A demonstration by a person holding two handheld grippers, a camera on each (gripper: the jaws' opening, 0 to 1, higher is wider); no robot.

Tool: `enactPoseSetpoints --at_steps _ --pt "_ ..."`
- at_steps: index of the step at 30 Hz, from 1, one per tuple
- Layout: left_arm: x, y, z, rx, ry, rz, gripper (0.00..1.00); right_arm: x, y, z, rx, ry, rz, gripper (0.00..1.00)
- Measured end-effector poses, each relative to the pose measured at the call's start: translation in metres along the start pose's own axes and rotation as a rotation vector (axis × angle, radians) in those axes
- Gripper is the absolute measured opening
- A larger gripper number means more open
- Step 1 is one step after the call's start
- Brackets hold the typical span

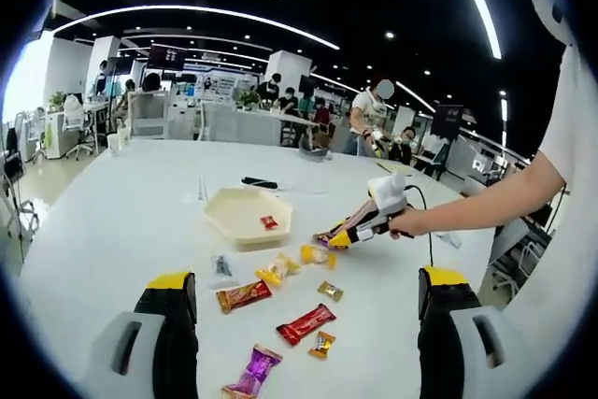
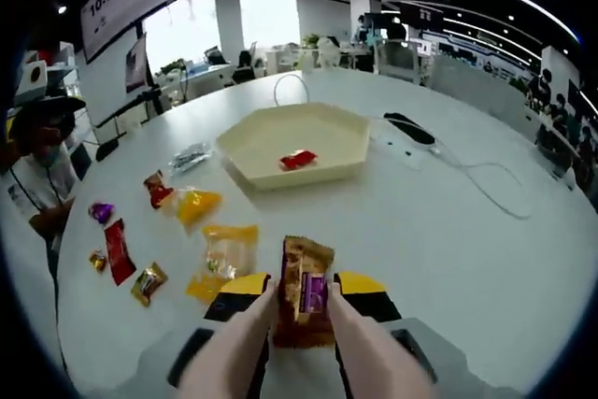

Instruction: Place the target food into the container with the food tongs after gripping and lifting it, then release it inside without dropping or visibly crushing the food.

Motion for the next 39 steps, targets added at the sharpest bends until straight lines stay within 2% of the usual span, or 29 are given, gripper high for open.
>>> enactPoseSetpoints --at_steps 1,2,8,14,20,23,30,35,37,39 --pt "0.0 0.0 0.001 0.005 0.003 0.0 0.99 0.0 -0.001 0.001 0.002 0.0 0.004 0.25" --pt "-0.002 -0.002 0.005 0.01 0.011 0.006 0.99 -0.002 0.002 0.001 0.056 0.003 0.017 0.25" --pt "-0.006 -0.005 0.002 0.02 -0.002 0.018 0.99 -0.003 0.001 0.0 0.077 0.04 0.049 0.21" --pt "-0.006 -0.006 0.003 0.015 0.0 0.019 0.99 0.0 -0.004 0.001 0.002 -0.01 0.066 0.2" --pt "-0.003 -0.004 -0.002 0.032 -0.026 0.017 0.99 -0.001 -0.003 0.0 0.002 0.01 0.088 0.19" --pt "-0.003 -0.001 -0.003 0.04 -0.023 0.012 0.99 -0.001 -0.004 0.0 -0.025 0.011 0.094 0.19" --pt "-0.002 -0.002 -0.011 0.056 -0.071 0.011 0.99 -0.001 -0.001 -0.001 -0.025 0.042 0.117 0.19" --pt "-0.008 -0.008 -0.01 0.08 -0.088 0.042 0.99 0.001 -0.005 0.0 -0.103 0.027 0.131 0.19" --pt "-0.01 -0.01 -0.009 0.086 -0.077 0.05 0.99 -0.001 -0.004 -0.001 -0.1 0.03 0.131 0.19" --pt "-0.012 -0.013 -0.013 0.095 -0.084 0.058 0.99 0.0 -0.004 -0.002 -0.195 0.035 0.126 0.19"
Point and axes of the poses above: the point that each gripper's makers call its tool centre point, and the gripper's own axes: x roughly backward along the fingers, y roughly to its left, z roughly out of its underside, the point moved 1 cm from there along x, roughly backward along the fingers, and after that the axes turned 3 degrees about x, right-handed, at the moved point
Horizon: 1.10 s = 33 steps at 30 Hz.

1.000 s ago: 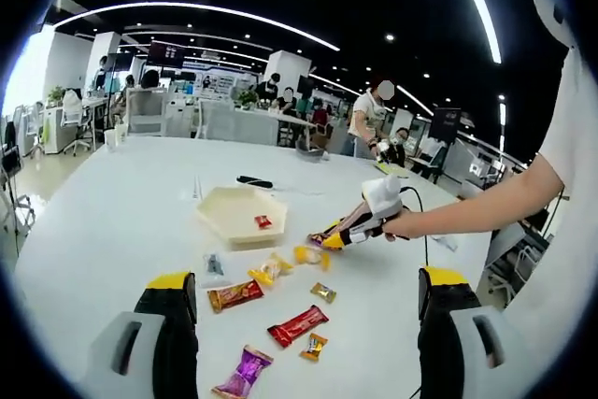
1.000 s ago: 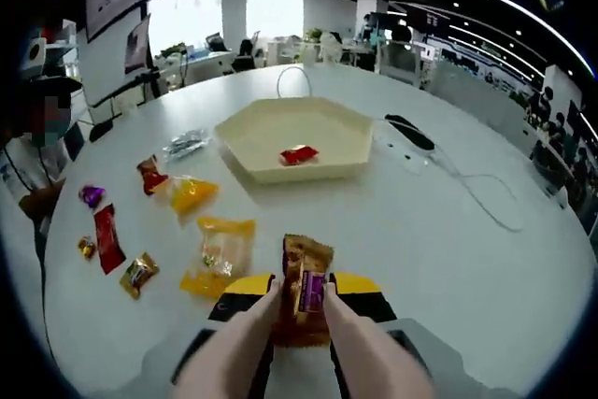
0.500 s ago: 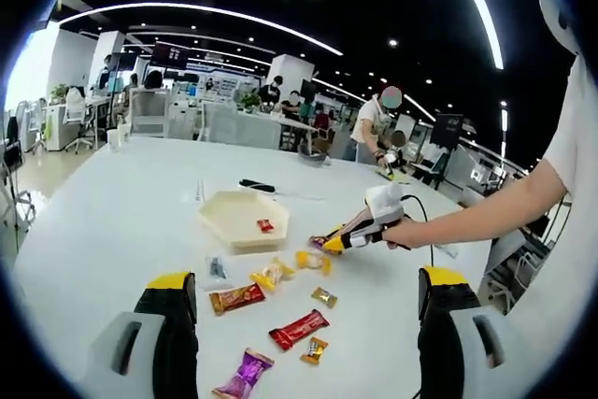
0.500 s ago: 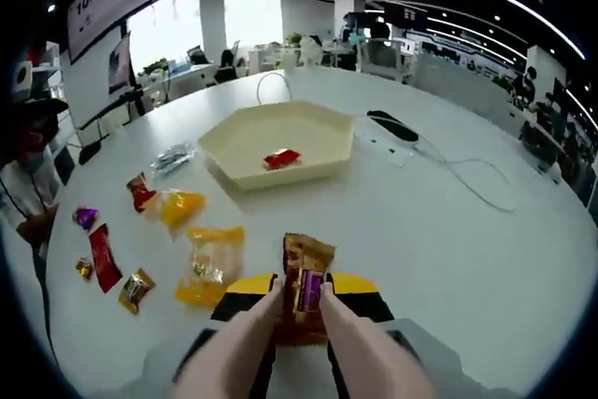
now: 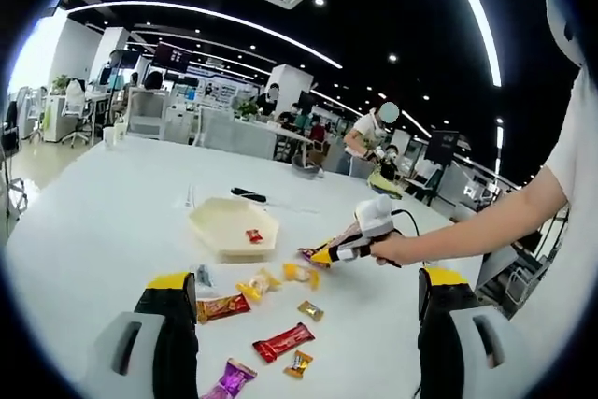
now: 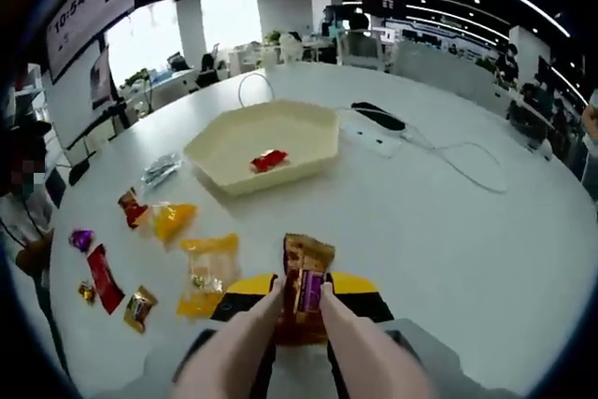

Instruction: Place the target food into the container with the food tongs after gripping and lifting it, then release it inside without dropping or visibly crushing the food.

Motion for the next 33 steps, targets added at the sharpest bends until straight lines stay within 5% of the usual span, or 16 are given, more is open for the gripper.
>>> enactPoseSetpoints --at_steps 1,5,10,13,17,25,33 --pt "-0.002 0.0 -0.004 0.013 -0.005 -0.006 0.99 0.003 0.0 -0.001 -0.124 0.019 -0.01 0.19" --pt "-0.008 -0.007 -0.019 0.01 -0.057 0.034 0.99 0.009 -0.015 -0.023 -0.165 -0.079 0.024 0.19" --pt "-0.014 -0.003 -0.017 0.007 -0.016 0.043 0.99 0.023 -0.017 -0.035 -0.158 -0.101 0.038 0.19" --pt "-0.013 -0.005 -0.022 -0.003 -0.041 0.05 0.99 0.021 -0.016 -0.034 -0.135 -0.093 0.036 0.19" --pt "-0.018 -0.005 -0.022 -0.035 -0.052 0.063 0.99 0.027 -0.008 -0.037 -0.246 -0.137 0.002 0.19" --pt "-0.023 -0.006 -0.018 -0.027 -0.049 0.09 0.99 0.042 -0.005 -0.046 -0.211 -0.156 0.016 0.19" --pt "-0.026 -0.007 -0.015 -0.027 -0.028 0.116 0.99 0.052 -0.008 -0.055 -0.27 -0.21 0.027 0.2"
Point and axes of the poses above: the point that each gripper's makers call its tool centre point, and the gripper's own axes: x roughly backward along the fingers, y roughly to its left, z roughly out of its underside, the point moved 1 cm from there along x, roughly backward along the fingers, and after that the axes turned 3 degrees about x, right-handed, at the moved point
